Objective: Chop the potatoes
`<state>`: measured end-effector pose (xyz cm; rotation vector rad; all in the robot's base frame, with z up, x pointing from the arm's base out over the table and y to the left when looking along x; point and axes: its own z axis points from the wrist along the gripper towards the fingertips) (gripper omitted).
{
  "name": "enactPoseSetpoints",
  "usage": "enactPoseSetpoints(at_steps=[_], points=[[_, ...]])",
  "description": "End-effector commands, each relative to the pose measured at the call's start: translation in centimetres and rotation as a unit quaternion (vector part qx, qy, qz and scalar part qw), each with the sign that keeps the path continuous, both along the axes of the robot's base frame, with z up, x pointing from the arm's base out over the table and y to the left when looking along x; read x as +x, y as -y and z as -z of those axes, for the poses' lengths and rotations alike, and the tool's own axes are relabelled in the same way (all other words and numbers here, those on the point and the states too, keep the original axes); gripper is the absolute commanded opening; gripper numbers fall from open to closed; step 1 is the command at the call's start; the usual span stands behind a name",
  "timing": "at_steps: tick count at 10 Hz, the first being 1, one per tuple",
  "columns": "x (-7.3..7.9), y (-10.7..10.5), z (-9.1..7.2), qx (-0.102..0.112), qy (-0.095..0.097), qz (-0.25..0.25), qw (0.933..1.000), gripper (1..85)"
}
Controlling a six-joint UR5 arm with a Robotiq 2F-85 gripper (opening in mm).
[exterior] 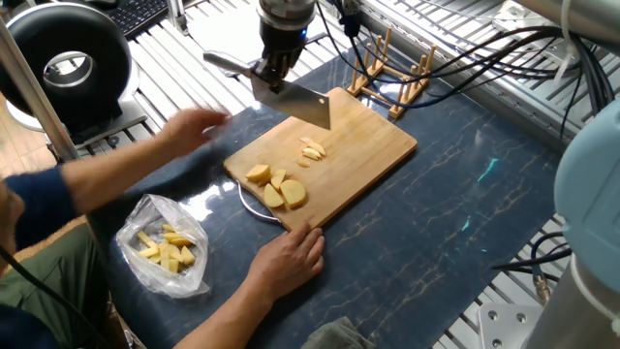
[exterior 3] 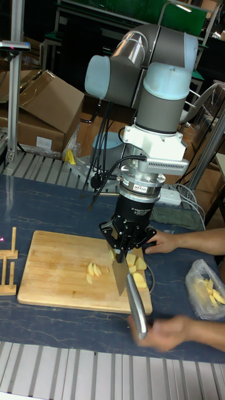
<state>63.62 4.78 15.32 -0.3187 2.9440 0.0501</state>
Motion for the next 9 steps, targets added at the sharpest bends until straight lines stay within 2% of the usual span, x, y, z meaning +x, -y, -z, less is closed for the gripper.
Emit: enactPoseSetpoints(at_steps=[1, 9], points=[[0.40, -0.11, -0.07, 0.006, 0.000, 0.010, 0.9999, 1.0], [0.82, 0.08, -0.07, 0.011, 0.005, 0.018, 0.9998, 1.0]])
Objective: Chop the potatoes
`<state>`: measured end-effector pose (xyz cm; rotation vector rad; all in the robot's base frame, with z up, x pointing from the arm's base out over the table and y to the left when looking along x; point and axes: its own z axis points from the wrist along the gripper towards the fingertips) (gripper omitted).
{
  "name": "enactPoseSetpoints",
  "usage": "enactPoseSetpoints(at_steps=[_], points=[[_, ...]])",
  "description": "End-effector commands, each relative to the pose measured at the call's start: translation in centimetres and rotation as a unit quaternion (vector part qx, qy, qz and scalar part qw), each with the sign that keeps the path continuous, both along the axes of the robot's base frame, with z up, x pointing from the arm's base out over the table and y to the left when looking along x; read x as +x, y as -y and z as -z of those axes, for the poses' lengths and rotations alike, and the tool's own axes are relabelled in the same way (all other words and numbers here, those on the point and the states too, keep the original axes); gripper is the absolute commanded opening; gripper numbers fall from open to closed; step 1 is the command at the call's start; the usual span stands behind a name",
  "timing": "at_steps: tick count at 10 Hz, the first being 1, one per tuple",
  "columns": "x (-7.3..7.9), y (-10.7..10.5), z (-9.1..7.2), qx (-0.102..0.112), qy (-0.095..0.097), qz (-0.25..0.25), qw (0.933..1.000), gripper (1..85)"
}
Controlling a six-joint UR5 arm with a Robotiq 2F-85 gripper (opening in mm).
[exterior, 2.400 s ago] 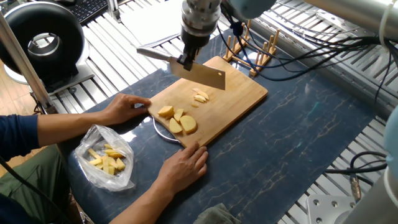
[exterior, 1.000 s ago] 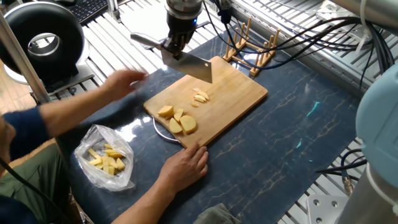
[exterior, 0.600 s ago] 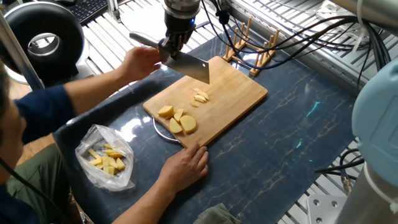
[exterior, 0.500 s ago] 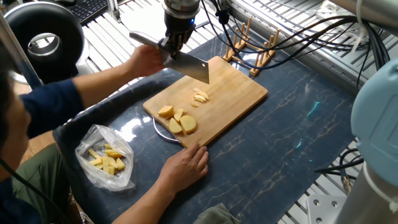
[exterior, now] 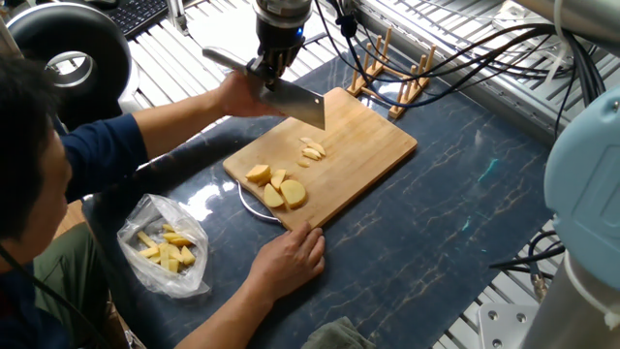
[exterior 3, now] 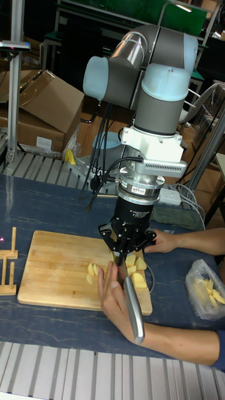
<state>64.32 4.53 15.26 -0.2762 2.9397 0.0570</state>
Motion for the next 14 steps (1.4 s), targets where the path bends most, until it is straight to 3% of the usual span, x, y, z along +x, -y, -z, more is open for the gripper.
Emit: enactPoseSetpoints(at_steps=[1, 14], points=[[0.16, -0.17, 0.01, 0.006, 0.001, 0.002, 1.0000, 1.0], [0.27, -0.16, 0.16, 0.002, 0.000, 0.002, 1.0000, 1.0]])
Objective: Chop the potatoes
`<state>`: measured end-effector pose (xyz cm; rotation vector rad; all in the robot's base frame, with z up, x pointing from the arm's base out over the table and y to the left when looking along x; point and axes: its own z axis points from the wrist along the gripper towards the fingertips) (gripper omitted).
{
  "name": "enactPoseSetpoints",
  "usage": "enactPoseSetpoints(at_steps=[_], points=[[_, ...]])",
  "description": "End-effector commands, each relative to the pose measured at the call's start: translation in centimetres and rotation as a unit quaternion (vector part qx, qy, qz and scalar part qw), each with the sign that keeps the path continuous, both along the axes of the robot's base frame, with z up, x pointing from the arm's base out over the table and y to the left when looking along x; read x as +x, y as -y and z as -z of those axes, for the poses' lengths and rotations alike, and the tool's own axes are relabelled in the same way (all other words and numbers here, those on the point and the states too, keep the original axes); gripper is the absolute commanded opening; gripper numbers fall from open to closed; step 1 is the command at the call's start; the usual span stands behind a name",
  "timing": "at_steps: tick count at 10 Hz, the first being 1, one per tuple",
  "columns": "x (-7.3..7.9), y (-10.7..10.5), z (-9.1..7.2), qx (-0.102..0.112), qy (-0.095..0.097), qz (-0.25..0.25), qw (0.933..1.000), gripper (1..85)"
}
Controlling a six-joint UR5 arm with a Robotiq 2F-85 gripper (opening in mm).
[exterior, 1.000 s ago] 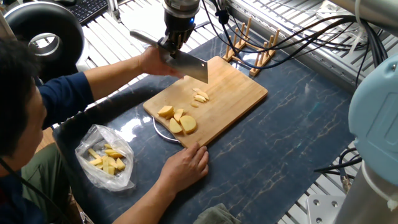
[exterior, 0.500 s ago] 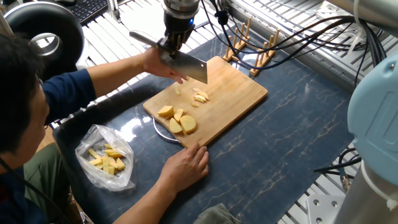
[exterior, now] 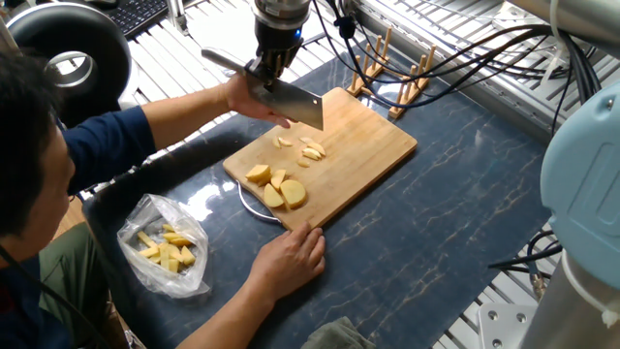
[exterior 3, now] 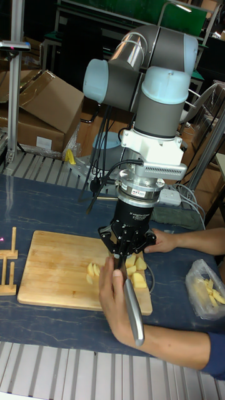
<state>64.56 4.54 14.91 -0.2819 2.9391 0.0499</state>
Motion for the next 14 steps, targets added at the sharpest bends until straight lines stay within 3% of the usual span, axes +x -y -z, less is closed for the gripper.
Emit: enactPoseSetpoints(at_steps=[1, 11, 14], points=[[0.0, -0.2, -0.3, 0.005, 0.000, 0.005, 1.0000, 1.0], [0.1, 1.3, -1.1, -0.006, -0.002, -0.007, 1.0000, 1.0], [0.1, 1.1, -1.1, 0.000, -0.003, -0.004, 1.0000, 1.0]])
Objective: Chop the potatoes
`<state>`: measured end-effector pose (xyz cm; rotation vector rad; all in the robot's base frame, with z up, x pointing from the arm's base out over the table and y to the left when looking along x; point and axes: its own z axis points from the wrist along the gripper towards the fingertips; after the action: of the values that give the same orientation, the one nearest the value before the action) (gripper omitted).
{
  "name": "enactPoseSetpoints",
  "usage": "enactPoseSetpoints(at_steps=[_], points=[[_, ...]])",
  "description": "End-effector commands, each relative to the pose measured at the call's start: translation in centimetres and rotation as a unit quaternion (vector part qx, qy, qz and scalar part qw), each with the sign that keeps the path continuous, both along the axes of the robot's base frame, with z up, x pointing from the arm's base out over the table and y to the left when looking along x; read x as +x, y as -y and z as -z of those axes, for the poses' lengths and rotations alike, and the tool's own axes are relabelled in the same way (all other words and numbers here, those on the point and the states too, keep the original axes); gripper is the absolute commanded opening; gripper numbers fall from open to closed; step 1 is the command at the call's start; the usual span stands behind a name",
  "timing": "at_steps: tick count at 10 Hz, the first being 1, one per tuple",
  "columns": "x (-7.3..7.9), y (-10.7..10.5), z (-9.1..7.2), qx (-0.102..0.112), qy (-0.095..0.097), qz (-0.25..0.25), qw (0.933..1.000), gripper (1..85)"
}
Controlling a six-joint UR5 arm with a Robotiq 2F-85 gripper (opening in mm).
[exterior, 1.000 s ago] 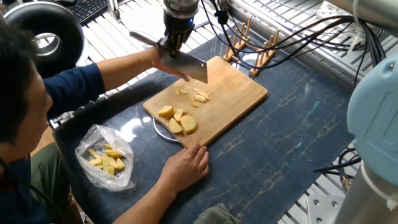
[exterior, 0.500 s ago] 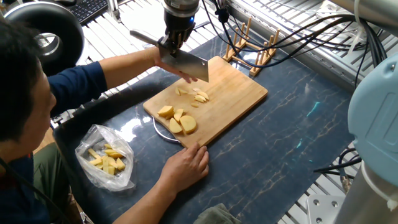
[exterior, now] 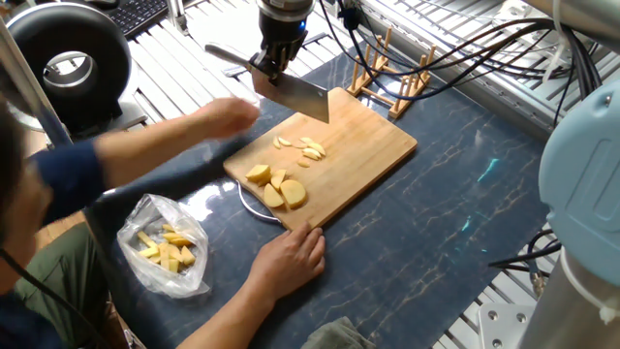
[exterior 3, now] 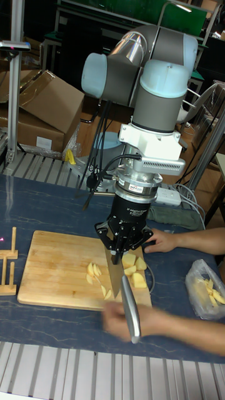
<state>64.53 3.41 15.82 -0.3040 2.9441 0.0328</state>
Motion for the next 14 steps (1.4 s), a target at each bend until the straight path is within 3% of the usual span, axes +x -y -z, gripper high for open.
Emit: enactPoseSetpoints(at_steps=[1, 6, 8, 11, 14], points=[[0.1, -0.3, -0.3, 0.014, 0.000, 0.002, 0.9999, 1.0], [0.2, -1.1, 0.0, 0.022, 0.000, 0.010, 0.9997, 1.0], [0.3, -1.0, 0.1, 0.020, 0.001, 0.012, 0.9997, 1.0], [0.4, 0.1, 0.0, -0.003, 0.005, 0.003, 1.0000, 1.0], [0.8, -0.1, 0.0, 0.003, 0.011, 0.012, 0.9999, 1.0]])
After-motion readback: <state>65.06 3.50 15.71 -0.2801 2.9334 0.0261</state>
